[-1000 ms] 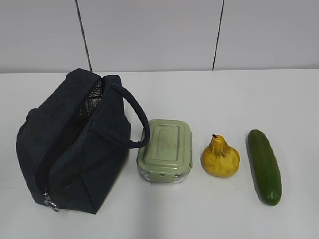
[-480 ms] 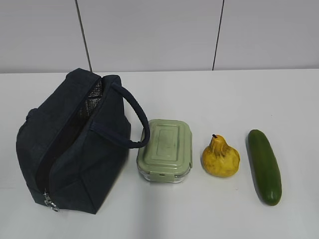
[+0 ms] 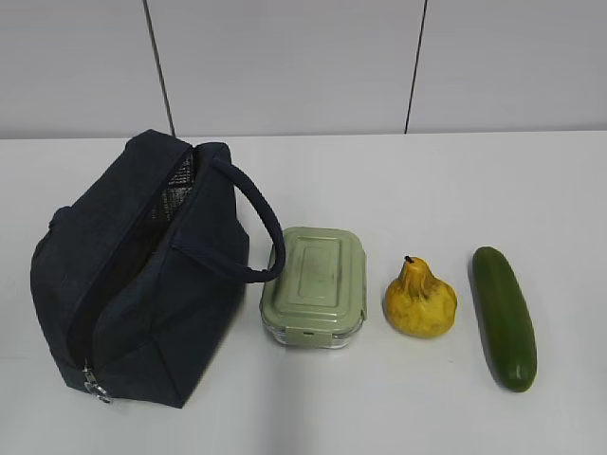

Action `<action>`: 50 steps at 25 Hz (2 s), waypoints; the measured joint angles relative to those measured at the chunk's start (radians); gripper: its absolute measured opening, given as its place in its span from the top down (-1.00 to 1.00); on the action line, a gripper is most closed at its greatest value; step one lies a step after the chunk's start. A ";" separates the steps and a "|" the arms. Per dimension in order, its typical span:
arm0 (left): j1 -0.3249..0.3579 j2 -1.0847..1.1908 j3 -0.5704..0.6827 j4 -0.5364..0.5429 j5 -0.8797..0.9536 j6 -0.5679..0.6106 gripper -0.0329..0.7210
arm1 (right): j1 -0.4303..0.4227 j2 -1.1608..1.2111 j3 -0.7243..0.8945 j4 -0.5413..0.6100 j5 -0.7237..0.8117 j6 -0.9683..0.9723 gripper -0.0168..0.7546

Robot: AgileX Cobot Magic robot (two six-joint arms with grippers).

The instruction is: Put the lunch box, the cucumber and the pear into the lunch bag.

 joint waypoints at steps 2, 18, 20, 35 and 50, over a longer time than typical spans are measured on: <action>0.000 0.000 0.000 0.000 0.000 0.000 0.45 | 0.000 0.049 -0.029 0.061 -0.049 0.002 -0.25; 0.000 0.000 0.000 0.000 0.000 0.000 0.45 | 0.000 1.234 -0.500 0.258 -0.191 -0.110 -0.09; 0.000 0.000 0.000 -0.005 0.000 0.000 0.45 | 0.000 1.369 -0.553 0.260 -0.201 -0.114 -0.19; 0.000 0.565 -0.107 -0.323 -0.127 0.134 -0.31 | 0.000 1.793 -0.803 0.297 -0.240 -0.175 -0.70; 0.000 1.088 -0.303 -0.483 -0.176 0.417 -0.33 | -0.001 1.888 -0.819 0.295 -0.257 -0.165 -0.69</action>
